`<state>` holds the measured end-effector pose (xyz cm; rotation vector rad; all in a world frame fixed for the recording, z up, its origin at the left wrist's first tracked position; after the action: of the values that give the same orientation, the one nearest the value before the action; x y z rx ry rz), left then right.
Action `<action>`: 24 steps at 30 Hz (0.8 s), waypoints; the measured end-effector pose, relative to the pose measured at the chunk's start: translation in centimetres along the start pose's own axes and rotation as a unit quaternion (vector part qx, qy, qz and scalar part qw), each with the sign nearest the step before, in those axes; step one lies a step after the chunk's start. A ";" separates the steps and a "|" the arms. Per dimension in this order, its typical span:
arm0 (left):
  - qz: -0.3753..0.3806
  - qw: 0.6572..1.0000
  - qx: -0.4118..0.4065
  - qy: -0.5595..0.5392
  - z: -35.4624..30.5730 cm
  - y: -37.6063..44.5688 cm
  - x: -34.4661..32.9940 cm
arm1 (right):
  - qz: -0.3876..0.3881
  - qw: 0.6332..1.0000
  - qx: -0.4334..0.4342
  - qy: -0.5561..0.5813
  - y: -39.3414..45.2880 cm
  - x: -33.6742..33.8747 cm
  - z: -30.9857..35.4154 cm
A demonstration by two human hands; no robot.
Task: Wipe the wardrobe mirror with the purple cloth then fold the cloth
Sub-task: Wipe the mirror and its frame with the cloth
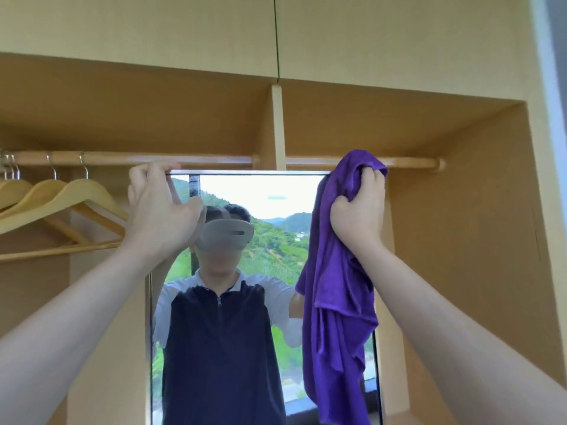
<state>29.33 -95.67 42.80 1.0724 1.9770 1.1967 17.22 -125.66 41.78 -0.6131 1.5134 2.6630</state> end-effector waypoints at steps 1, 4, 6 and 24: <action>-0.003 1.000 -0.001 -0.004 0.0 -0.1 0.0 | -0.005 1.000 -0.017 0.008 -0.1 0.1 -0.3; -0.013 1.000 0.008 -0.025 0.2 -0.1 0.1 | -0.017 0.998 -0.059 0.001 -0.5 0.4 -1.1; -0.023 0.999 0.019 -0.038 0.5 -0.1 0.2 | -0.018 0.997 -0.076 -0.011 -1.3 0.7 -1.7; 0.011 0.997 -0.052 0.055 5.1 -12.9 0.8 | 0.033 0.990 -0.083 -0.105 -19.3 8.4 -10.9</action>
<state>28.62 -96.26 28.99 0.9979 1.9653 1.3805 16.96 -125.88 18.05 -0.2782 1.2899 2.8180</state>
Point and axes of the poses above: each hand's wrist, its own y-axis towards the middle knuckle, its own x-axis out of the back of the hand, z = x × y, the point moved 6 cm from there along y, towards the middle knuckle, and after that the axes turned 13 degrees about -z, right-handed, at the moved point
